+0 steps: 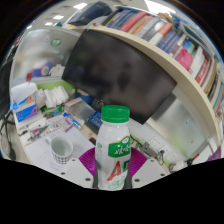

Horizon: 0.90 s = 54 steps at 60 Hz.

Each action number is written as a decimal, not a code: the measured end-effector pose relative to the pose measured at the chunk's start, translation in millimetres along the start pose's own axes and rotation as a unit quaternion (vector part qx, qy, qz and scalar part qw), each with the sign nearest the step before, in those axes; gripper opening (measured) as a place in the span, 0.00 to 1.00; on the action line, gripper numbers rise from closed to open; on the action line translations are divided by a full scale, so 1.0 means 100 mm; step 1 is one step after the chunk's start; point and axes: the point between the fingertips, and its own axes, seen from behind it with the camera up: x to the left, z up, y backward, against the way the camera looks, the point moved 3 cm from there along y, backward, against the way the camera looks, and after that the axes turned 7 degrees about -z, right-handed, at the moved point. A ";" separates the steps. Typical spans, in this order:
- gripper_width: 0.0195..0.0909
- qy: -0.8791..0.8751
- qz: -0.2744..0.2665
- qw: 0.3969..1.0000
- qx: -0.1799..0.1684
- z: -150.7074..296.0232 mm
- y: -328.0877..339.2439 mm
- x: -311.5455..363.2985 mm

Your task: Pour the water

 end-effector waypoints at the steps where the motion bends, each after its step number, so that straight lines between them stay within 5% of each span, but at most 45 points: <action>1: 0.26 -0.023 -0.002 1.000 -0.003 -0.02 -0.01 -0.05; 15: 0.26 -0.279 -0.008 0.960 -0.031 -0.42 -0.22 -0.26; 38: 0.28 -0.280 0.008 0.959 -0.046 -1.06 -0.71 0.25; 54: 0.33 -0.272 -0.003 0.959 -0.085 -1.06 -0.62 0.28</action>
